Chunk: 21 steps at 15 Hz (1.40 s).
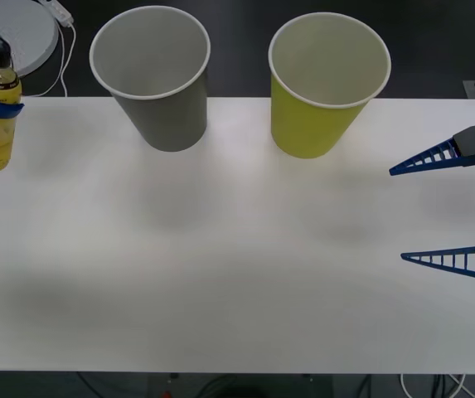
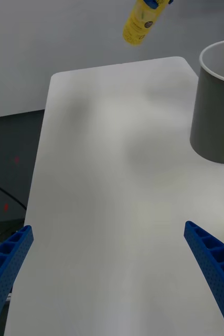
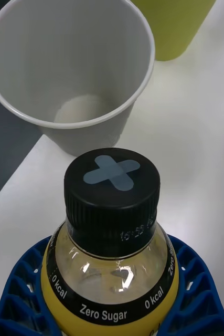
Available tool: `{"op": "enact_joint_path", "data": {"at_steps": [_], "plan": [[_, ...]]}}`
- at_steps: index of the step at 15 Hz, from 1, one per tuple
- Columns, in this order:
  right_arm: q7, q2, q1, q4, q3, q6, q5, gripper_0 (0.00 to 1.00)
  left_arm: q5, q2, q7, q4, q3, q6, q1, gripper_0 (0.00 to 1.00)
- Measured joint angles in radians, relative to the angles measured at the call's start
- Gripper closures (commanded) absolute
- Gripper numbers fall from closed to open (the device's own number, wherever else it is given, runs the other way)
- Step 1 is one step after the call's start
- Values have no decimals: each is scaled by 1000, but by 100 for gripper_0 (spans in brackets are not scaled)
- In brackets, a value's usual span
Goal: Put the can into the green bin and the plastic bottle into the gray bin
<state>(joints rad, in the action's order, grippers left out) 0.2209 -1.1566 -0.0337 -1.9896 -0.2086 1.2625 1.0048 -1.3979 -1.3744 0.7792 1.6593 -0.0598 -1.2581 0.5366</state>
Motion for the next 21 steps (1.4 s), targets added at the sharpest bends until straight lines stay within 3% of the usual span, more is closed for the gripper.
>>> {"op": "enact_joint_path", "data": {"at_steps": [8, 12, 21], "plan": [[0, 0, 0, 0, 0, 0, 0, 0, -29, 0, 6, -141, -255, -93, 323, 100], [0, 0, 0, 0, 0, 0, 0, 0, -40, 7, 15, -205, -427, -118, 507, 100], [0, 0, 0, 0, 0, 0, 0, 0, -53, 101, 10, -392, -715, -202, 853, 100]]}}
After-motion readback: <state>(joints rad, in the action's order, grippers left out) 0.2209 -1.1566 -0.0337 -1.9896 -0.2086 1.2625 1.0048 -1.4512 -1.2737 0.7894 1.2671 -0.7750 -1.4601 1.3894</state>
